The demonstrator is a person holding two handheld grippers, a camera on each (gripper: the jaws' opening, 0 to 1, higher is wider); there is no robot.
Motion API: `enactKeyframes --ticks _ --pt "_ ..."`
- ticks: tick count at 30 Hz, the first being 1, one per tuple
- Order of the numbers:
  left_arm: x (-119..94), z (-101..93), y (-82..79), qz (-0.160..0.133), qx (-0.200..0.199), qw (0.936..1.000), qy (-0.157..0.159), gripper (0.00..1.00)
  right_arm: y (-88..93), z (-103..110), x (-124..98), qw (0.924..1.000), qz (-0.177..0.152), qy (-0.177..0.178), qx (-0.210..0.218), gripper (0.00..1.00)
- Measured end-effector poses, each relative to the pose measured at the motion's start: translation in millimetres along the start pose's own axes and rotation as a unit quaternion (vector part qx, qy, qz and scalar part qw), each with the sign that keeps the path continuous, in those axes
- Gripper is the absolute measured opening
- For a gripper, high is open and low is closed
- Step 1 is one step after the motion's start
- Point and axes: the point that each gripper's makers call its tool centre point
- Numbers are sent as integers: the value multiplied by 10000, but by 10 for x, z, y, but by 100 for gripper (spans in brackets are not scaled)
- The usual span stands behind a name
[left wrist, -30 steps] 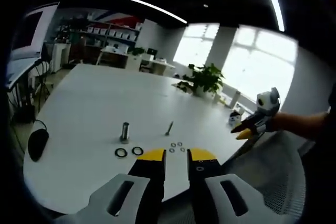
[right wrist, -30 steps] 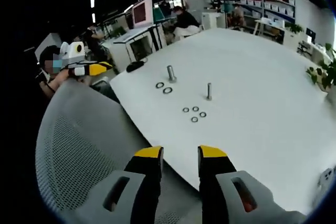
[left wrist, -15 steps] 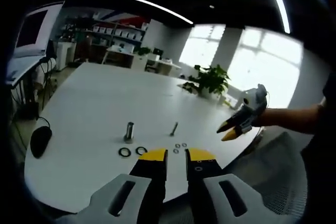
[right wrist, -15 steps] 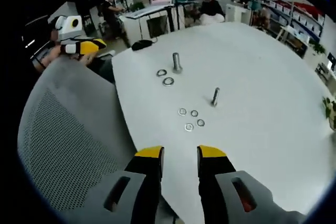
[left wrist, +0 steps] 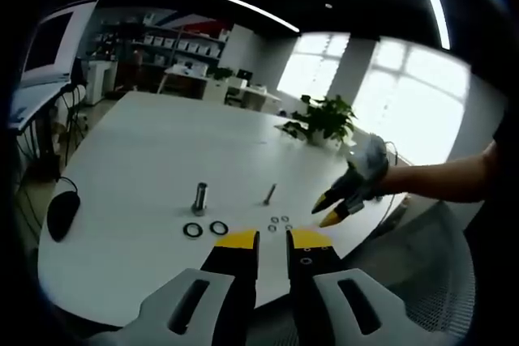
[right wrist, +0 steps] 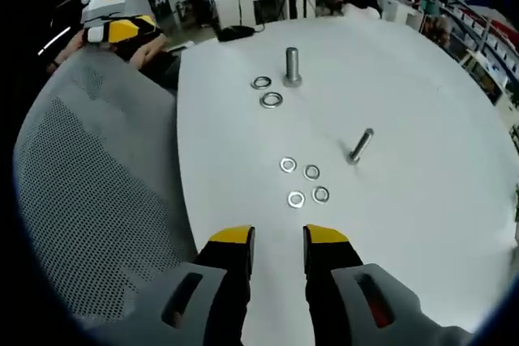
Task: Place the washer onto the threaded stud by aligning its center hole with the stud, sliding it down to the base, and recovering from edge contact or off-axis alignment until the washer reaches the visible bottom stop.
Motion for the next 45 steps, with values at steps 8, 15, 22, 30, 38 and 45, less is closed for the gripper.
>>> enactKeyframes --ticks 8,15,22,30,38,45 --pt "-12 27 -4 -24 -56 10000 -65 11 -21 -98 252 9985 384 -71 -390 25" --pt "-8 31 8 19 -38 10000 -48 11 -5 -187 336 9967 600 -24 -555 23" --pt "-9 39 11 26 -40 10000 -48 11 -10 -165 409 9937 762 -118 -810 23" --pt "-9 40 16 42 -37 10000 -44 11 14 -129 474 9895 950 -154 -1081 22" --pt "-9 35 22 62 -29 10000 -42 11 0 -156 472 9894 957 -125 -1089 20" --pt "-8 30 23 65 -23 10000 -32 11 -22 -183 481 9894 958 -78 -1092 15"
Point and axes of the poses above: the point that each gripper's makers call its tool centre point, and the gripper's own axes: x roughly forward along the fingers, z roughly to its left, y roughly out of its underside, and after that the axes turned 4 degrees about -z, right-handed
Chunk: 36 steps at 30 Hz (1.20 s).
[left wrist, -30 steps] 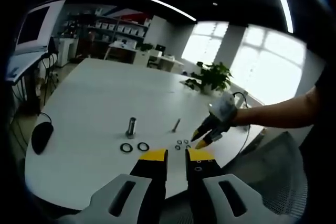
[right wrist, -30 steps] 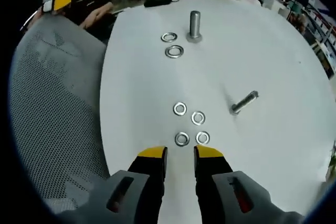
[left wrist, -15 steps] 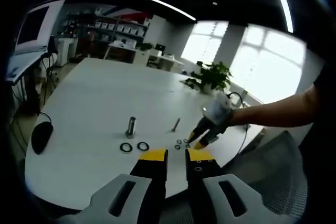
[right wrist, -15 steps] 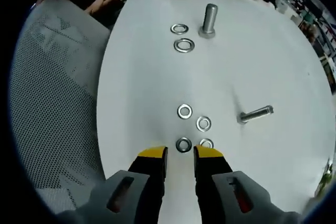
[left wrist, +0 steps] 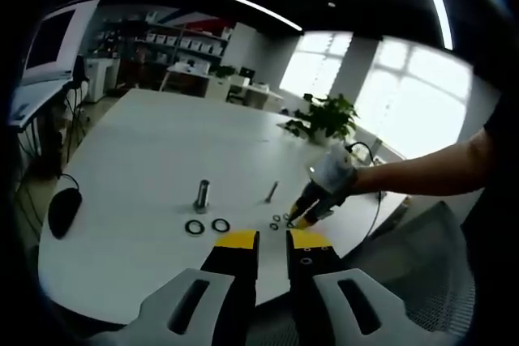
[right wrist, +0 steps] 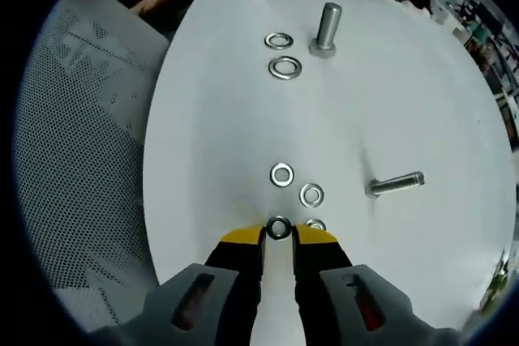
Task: Place the washer onto the threaded stud by aligning its center hole with the stud, sliding it down to the base, and recovering from edge contact or off-axis alignment until the washer reaches the visible bottom stop.
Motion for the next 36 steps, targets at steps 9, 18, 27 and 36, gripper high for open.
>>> enactKeyframes --ticks 9,18,27,36 --pt "1 -5 -3 -7 6 10000 16 11 -27 -10 -47 10000 -33 20 22 13" --pt "5 -13 3 9 7 10000 30 11 -149 -39 -231 10000 -71 -41 -33 13" --pt "10 -23 21 65 -2 10000 68 10 -247 -163 -421 9997 -201 101 2 13" --pt "10 -22 24 80 1 9999 69 10 -238 -250 -516 9993 -308 184 142 13"
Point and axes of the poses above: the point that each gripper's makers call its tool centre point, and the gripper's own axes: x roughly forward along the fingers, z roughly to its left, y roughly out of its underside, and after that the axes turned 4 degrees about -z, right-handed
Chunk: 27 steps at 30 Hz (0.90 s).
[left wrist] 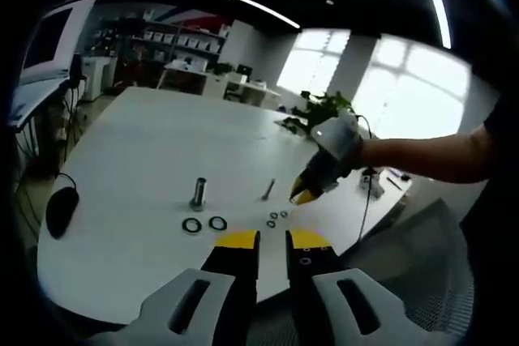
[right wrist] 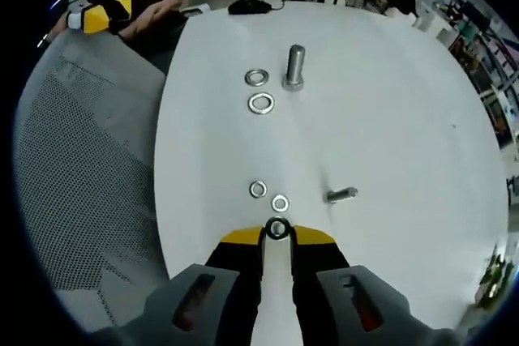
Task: Place the washer onto the threaded stud by aligning its center hole with the stud, sliding it down to the base, and recovering from edge contact or off-axis alignment until the washer reaches the visible bottom stop.
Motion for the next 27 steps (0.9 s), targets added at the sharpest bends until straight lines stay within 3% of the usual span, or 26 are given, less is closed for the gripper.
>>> enactKeyframes --ticks 17,27 --pt "-11 4 -6 -15 22 10000 29 10 -223 -279 -230 9991 196 252 -283 13" --pt "-5 0 -15 -37 -13 10000 67 10 -311 -394 -304 9967 526 80 -621 13"
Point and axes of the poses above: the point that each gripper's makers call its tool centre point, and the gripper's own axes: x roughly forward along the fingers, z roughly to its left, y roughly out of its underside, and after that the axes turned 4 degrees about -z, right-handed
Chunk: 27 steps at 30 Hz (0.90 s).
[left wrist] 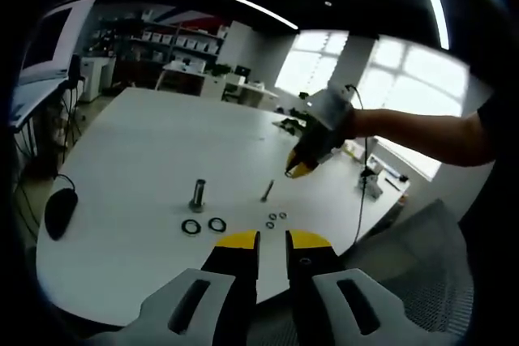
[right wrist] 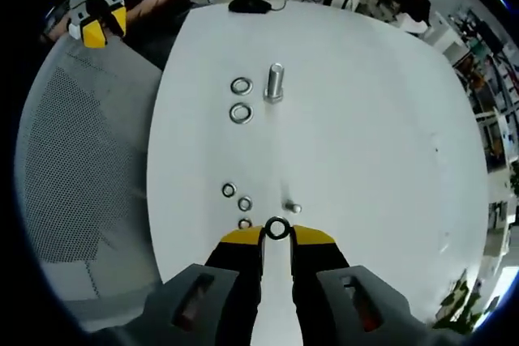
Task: Place the washer onto the threaded stud by aligning its center hole with the stud, sliding it down to the base, and recovering from edge contact or off-axis alignment until the washer reaches the visible bottom stop.
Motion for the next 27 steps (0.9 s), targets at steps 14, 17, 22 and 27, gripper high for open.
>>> enactKeyframes --ticks 14,17,22,27 --pt "-1 17 -1 4 -32 10000 -23 10 -37 -132 200 9995 188 -166 -202 13" --pt "-2 24 -8 -17 -50 10000 -39 10 -21 -150 241 9992 265 -170 -235 13" --pt "-3 21 -15 -35 -76 10000 -25 10 12 -175 293 9990 332 -180 -242 13" --pt "-3 24 -12 -32 -82 10000 -38 10 4 -165 337 9992 287 -252 -153 13"
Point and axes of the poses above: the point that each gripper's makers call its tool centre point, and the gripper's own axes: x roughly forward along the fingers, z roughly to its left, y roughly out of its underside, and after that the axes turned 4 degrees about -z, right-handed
